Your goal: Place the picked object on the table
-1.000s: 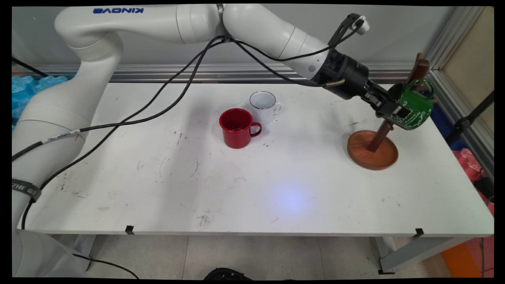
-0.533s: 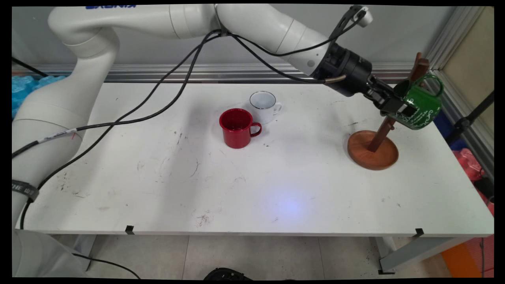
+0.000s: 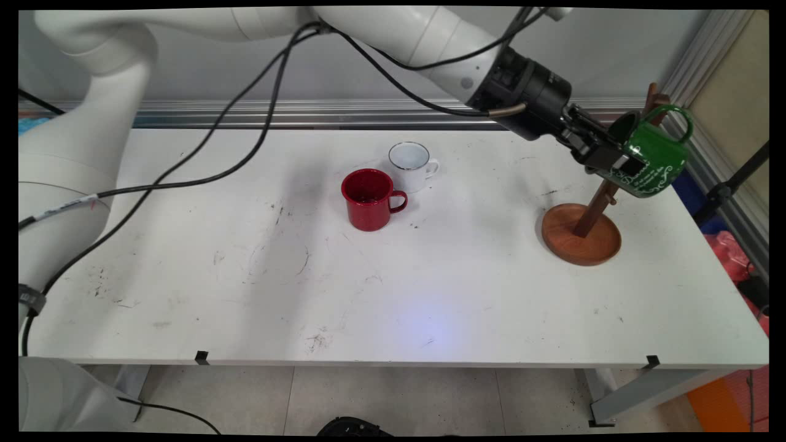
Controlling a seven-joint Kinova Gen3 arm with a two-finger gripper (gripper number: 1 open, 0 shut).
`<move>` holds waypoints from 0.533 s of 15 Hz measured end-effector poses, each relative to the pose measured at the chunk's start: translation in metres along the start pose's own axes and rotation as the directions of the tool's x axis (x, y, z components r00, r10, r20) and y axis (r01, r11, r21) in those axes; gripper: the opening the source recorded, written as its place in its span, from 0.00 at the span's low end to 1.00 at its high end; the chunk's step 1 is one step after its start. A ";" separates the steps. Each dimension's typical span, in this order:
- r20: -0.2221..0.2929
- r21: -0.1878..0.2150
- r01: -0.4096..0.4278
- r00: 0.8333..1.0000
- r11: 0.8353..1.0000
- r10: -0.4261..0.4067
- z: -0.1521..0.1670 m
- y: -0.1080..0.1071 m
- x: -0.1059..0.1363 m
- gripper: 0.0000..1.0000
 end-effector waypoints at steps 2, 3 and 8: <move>0.008 0.005 -0.008 1.000 1.000 0.008 -0.007 0.007 0.002 0.00; 0.014 0.009 -0.015 1.000 1.000 0.015 -0.012 0.012 0.004 0.00; 0.043 0.029 -0.045 0.998 0.999 0.044 -0.034 0.037 0.013 0.00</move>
